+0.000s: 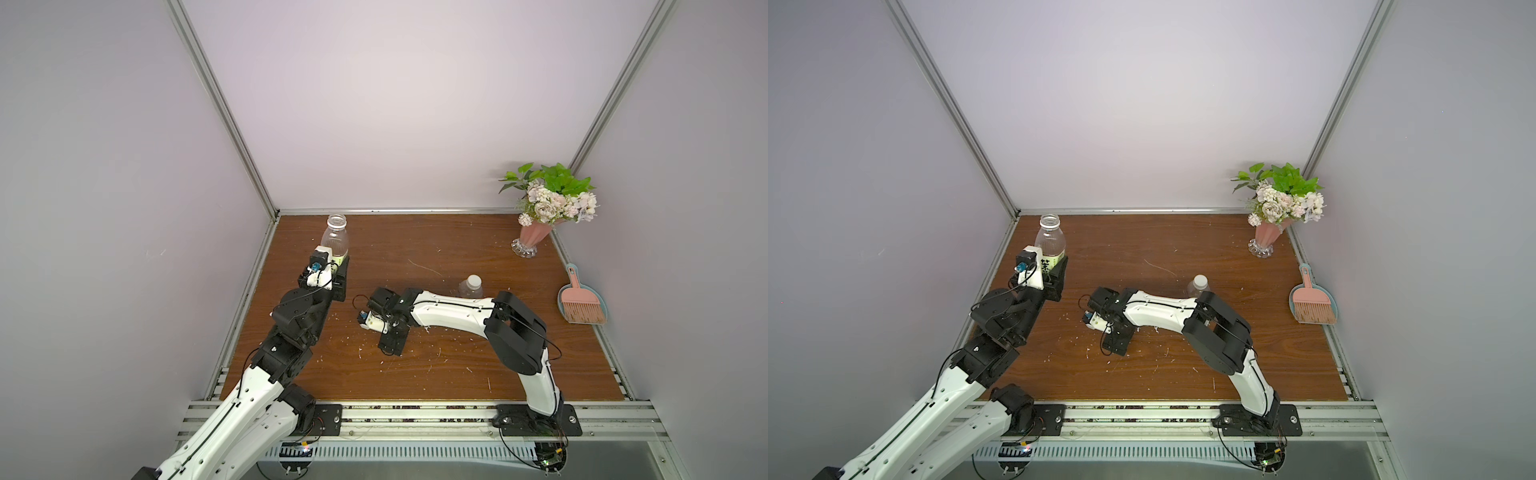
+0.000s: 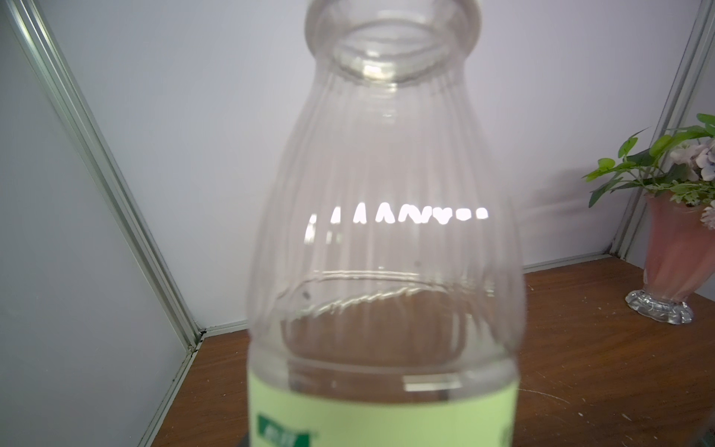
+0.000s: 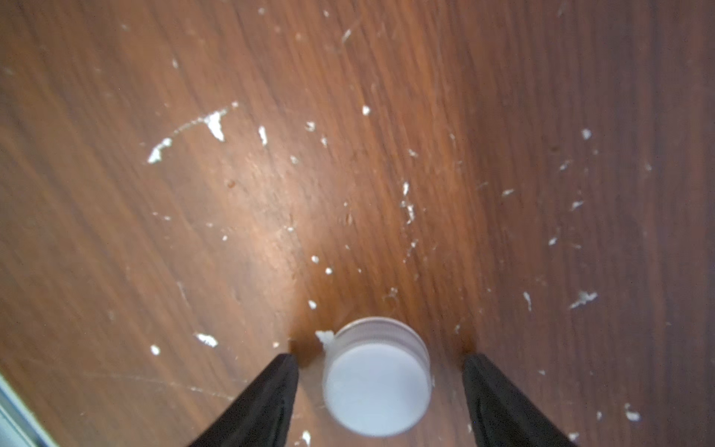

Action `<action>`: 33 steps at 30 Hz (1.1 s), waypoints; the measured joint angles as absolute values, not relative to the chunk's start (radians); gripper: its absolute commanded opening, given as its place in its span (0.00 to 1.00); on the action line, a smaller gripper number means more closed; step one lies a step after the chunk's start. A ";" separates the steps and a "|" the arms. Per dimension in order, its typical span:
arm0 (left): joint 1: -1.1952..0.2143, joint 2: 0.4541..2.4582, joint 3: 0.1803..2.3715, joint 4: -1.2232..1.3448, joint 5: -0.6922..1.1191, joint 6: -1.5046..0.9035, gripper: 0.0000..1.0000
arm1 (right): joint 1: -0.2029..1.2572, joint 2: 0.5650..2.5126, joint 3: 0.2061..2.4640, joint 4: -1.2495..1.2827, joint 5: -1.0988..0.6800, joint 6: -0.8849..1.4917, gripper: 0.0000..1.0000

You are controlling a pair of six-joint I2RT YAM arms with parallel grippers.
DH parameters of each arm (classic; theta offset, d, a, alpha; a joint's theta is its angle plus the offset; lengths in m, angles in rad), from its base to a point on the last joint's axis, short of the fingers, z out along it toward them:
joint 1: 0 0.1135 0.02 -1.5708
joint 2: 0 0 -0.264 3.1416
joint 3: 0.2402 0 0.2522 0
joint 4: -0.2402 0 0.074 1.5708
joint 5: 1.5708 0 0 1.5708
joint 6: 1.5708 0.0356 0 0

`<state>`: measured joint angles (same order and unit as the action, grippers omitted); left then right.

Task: Screw on the bottle caps
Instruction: Screw the bottle cap onto the plastic bottle.

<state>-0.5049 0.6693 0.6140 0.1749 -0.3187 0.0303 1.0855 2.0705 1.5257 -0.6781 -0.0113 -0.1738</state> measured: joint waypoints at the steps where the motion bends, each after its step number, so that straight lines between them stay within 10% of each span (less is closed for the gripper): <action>1: -0.505 0.669 0.612 0.175 -0.319 0.031 0.51 | 1.085 2.072 1.531 -0.680 -0.008 -0.173 0.71; 33: -0.504 0.661 0.602 0.175 -0.319 0.030 0.51 | 1.088 2.072 1.539 -0.724 -0.009 -0.167 0.31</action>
